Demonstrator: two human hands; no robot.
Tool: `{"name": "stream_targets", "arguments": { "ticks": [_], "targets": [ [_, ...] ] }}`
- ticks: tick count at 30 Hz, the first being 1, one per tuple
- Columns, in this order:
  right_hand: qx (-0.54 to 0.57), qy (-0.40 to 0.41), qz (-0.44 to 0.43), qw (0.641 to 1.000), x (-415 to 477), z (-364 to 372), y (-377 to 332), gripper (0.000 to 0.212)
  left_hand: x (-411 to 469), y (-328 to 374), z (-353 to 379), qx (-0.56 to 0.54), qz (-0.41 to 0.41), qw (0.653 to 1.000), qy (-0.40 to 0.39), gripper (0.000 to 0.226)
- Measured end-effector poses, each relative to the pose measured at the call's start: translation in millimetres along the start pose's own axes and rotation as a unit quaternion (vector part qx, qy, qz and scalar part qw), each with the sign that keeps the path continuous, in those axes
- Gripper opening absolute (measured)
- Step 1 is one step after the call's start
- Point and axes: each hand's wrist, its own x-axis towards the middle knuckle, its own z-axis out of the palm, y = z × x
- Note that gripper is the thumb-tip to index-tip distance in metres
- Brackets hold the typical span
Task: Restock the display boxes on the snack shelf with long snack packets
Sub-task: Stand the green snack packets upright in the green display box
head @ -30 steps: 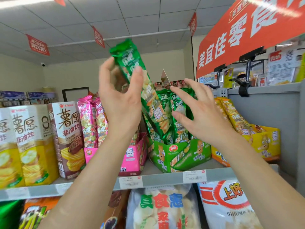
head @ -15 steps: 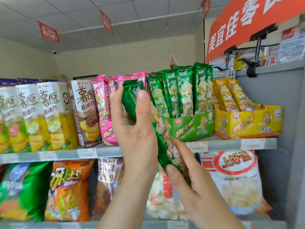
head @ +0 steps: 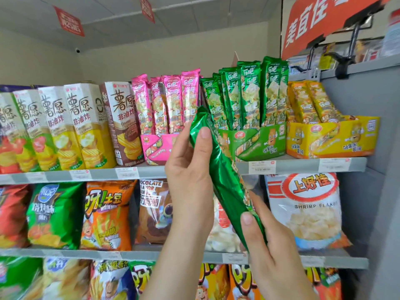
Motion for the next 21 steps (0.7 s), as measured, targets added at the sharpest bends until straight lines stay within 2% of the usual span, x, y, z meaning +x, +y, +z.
{"name": "stream_targets", "arguments": {
  "ticks": [2,5,8,13,18,21],
  "targets": [
    [0.017,0.009,0.005,1.0,-1,-1,-1,0.049,-6,-4,-2,0.007,-0.001,0.999,-0.043,0.039],
    [0.031,0.01,0.002,0.999,-2,-3,-5,0.048,-13,-13,-6,0.023,0.006,0.997,-0.073,0.051],
    [0.023,0.013,-0.012,1.0,-4,-5,-9,0.041,-17,-14,-8,0.011,-0.025,0.998,-0.064,0.062],
    [-0.005,0.039,-0.014,0.999,-5,-8,-11,0.041,-31,-21,-19,0.04,-0.074,0.99,-0.116,0.025],
    [-0.027,0.042,0.007,0.999,-5,-7,-9,0.045,-39,-25,-30,0.03,-0.124,0.985,-0.119,0.029],
    [-0.006,0.036,0.01,0.999,-6,-6,-8,0.041,-38,-21,-37,0.022,-0.121,0.986,-0.11,0.033]
  ]
}}
